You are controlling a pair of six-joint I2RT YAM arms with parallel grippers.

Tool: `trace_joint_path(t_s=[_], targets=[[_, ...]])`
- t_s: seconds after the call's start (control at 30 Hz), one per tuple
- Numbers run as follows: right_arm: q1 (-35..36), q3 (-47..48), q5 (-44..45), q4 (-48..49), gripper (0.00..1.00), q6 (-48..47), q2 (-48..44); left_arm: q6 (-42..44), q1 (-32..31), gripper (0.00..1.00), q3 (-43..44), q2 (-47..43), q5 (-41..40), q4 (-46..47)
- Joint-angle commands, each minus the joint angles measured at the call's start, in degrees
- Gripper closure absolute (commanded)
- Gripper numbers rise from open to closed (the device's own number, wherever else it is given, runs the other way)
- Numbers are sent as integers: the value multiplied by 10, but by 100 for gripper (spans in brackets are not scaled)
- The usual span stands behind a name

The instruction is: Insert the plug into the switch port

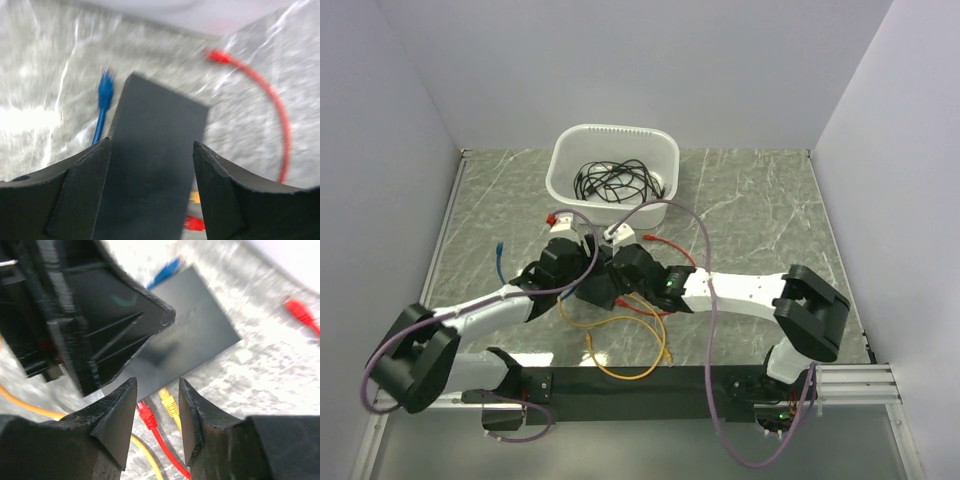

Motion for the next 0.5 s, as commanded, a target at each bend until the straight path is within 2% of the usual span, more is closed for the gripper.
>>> trace_joint_path(t_s=[0.0,0.23,0.33,0.47], targets=[[3,-5,49,28,53,22,-47,16,4,26,31,-55,1,-47],[4,-13,52,-1,50,42,-85,-3,8,23,37,-153,-35,-131],[4,-28,29,-1,50,58,-108,-36,12,22,14,-207,-66,-168],[9,-51,5,-1,50,66,-130,-64,17,20,-23,-253,-64,-200]])
